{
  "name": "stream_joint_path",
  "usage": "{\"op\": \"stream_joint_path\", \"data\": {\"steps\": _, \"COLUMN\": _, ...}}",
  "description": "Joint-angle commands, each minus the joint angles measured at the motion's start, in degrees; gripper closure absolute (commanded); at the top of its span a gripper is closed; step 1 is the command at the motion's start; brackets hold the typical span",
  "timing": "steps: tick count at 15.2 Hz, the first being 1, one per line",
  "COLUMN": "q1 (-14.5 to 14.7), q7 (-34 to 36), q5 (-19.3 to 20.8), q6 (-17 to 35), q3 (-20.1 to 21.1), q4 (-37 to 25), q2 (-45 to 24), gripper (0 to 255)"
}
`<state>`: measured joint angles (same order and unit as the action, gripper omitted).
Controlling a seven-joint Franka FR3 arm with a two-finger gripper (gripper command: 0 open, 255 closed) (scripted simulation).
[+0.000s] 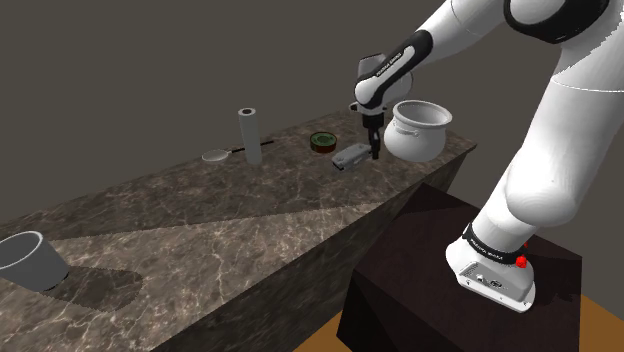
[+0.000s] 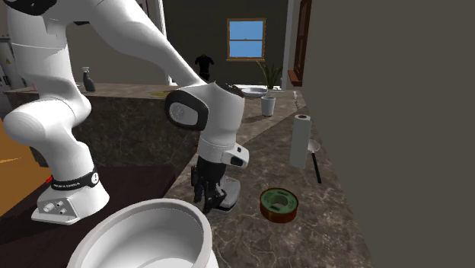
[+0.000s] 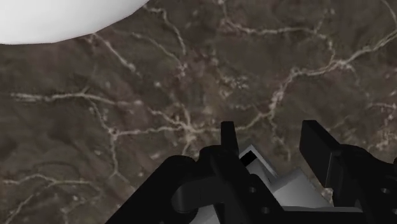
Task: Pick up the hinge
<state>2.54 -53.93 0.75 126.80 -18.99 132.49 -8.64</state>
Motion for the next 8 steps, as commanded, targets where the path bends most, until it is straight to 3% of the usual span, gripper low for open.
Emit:
{"op": "stream_joint_path", "data": {"steps": 1, "q1": 0.13, "q7": 0.33, "q5": 0.42, "q6": -1.61, "q3": -0.06, "q4": -0.5, "q2": 1.18, "gripper": 255}}
{"op": "stream_joint_path", "data": {"steps": 8, "q1": 0.31, "q7": 0.98, "q5": 1.48, "q6": -5.48, "q3": -0.22, "q4": -1.52, "q2": 4.16, "gripper": 255}}
